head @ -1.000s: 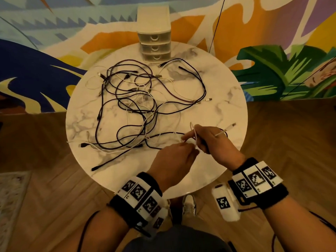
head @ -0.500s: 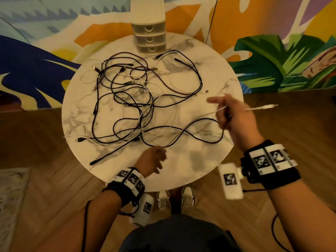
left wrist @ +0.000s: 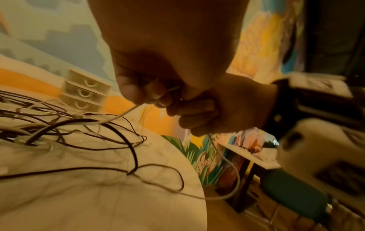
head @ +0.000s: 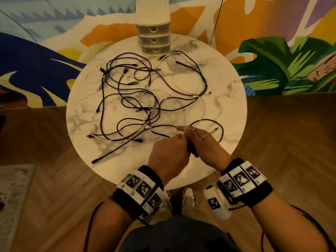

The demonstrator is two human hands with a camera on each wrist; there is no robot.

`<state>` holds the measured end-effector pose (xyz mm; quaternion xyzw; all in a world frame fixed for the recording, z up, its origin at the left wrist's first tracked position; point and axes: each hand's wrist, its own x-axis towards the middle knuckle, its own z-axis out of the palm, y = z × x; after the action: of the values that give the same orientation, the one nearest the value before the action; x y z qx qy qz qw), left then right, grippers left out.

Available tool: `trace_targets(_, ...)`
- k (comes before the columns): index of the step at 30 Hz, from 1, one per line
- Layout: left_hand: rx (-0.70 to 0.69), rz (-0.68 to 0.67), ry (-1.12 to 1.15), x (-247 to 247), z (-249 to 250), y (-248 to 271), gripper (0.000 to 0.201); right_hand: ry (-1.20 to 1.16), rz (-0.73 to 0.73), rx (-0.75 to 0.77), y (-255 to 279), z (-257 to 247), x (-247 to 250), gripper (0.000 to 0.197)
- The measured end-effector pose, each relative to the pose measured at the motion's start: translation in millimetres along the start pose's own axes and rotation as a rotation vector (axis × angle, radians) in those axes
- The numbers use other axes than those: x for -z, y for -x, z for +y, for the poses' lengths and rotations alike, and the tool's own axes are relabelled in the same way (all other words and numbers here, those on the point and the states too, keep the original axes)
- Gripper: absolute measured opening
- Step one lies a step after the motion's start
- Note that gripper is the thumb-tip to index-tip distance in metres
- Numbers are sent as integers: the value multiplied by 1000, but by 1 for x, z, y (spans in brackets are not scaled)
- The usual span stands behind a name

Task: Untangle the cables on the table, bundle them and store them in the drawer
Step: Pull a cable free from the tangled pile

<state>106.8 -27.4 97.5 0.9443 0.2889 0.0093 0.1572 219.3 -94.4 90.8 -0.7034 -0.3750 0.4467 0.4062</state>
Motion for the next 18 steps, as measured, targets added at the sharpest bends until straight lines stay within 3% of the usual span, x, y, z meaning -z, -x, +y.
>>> trace_targets(2, 5, -33, 136, -18, -8, 5, 22, -4, 30, -16, -4, 6, -2, 44)
trace_targets(6, 278, -222, 628, -67, -64, 15, 21, -90, 137, 61, -2, 7, 9, 50)
trace_targets(10, 363, -44, 418, -68, -130, -7, 17, -218, 307, 111, 2, -11, 40, 56)
trace_targets(13, 336, 112, 330, -49, -138, -35, 26, -283, 399, 100, 4, -10, 55, 57)
trace_targets(15, 338, 44, 350, -56, -136, -36, 30, -321, 411, 100, 5, -4, 57, 56)
trace_targets(18, 278, -193, 281, -80, -135, -15, 32, -429, 478, 93, 5, -2, 65, 55)
